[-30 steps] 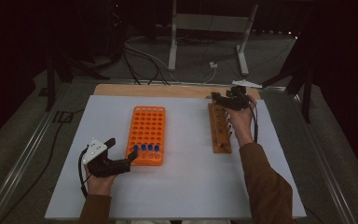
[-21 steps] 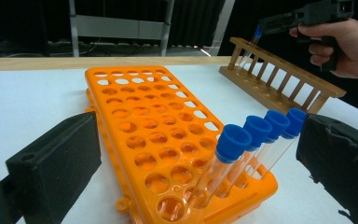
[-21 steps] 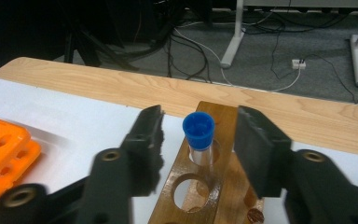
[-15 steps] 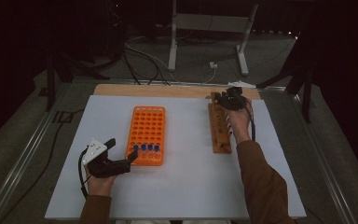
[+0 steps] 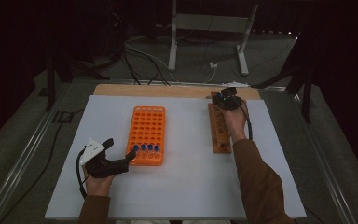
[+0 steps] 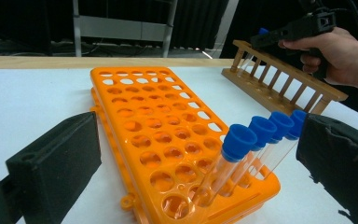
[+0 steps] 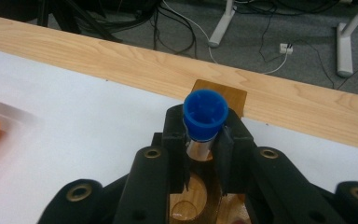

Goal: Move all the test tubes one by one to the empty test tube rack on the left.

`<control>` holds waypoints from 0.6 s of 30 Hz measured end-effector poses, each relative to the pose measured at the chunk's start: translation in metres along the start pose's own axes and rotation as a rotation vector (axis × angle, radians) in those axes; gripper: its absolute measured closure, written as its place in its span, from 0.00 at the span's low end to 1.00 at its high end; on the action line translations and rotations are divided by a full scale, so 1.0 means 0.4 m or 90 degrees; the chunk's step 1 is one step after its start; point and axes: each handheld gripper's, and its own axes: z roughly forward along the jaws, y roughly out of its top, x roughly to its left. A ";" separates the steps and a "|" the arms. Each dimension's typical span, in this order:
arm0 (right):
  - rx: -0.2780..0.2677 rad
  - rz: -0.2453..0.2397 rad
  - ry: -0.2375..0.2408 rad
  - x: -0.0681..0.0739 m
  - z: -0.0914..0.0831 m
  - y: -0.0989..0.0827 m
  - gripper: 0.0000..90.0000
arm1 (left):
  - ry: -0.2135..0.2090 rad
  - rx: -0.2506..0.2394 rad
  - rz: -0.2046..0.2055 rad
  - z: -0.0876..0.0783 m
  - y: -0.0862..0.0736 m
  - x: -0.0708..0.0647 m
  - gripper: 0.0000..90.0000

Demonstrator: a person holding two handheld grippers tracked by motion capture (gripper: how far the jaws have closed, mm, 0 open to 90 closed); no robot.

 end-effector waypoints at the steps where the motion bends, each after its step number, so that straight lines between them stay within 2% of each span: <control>1: -0.002 -0.002 0.000 0.000 -0.001 0.000 0.85 | 0.000 0.000 0.000 0.000 0.000 0.000 0.01; 10: -0.024 0.003 -0.002 -0.001 -0.022 0.004 0.86 | 0.001 0.002 0.002 0.002 0.000 -0.002 0.01; 18: -0.063 -0.011 -0.010 -0.002 -0.064 0.018 0.86 | 0.005 0.001 0.004 0.001 0.001 -0.003 0.01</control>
